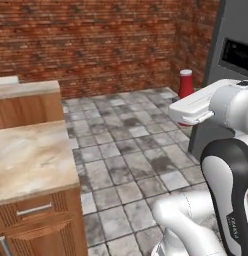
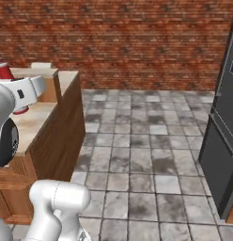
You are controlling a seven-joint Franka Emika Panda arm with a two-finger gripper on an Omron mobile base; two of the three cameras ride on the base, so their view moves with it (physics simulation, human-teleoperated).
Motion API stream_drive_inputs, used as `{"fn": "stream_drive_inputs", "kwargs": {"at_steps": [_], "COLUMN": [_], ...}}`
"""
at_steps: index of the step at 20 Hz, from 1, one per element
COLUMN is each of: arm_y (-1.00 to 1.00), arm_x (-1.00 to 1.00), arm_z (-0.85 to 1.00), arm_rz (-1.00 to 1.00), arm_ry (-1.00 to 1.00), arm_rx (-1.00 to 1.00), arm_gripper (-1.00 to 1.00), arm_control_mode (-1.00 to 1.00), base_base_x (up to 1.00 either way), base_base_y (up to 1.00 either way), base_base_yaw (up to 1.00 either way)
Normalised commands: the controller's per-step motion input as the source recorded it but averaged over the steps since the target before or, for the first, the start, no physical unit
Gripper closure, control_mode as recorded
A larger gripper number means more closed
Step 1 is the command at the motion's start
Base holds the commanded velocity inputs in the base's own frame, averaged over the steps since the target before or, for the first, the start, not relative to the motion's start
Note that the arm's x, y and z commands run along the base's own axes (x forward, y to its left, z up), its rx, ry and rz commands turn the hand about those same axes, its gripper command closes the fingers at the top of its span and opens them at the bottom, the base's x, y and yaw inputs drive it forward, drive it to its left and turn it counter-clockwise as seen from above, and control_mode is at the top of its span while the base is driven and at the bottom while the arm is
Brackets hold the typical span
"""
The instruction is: The dining table condiment station is running low on ketchup. Refill the condiment station by opening the cabinet and taking the ketchup from the cabinet and placing it on the dining table.
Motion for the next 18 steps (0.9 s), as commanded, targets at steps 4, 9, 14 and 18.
{"fn": "stream_drive_inputs", "kwargs": {"at_steps": [4,9,14,18], "arm_y": [0.0,0.0,0.0,0.0], "arm_x": [0.0,0.0,0.0,0.0], "arm_z": [0.0,0.0,0.0,0.0], "arm_rz": [0.0,0.0,0.0,0.0], "arm_ry": [0.0,0.0,0.0,0.0], "arm_rx": [0.0,0.0,0.0,0.0], "arm_gripper": [1.0,1.0,1.0,1.0], "arm_control_mode": [1.0,1.0,1.0,1.0], "base_base_x": [0.9,1.0,1.0,1.0], "base_base_y": [-0.96,-0.64,-0.56,-0.34], "base_base_yaw": [0.3,0.38,0.43,0.43]}}
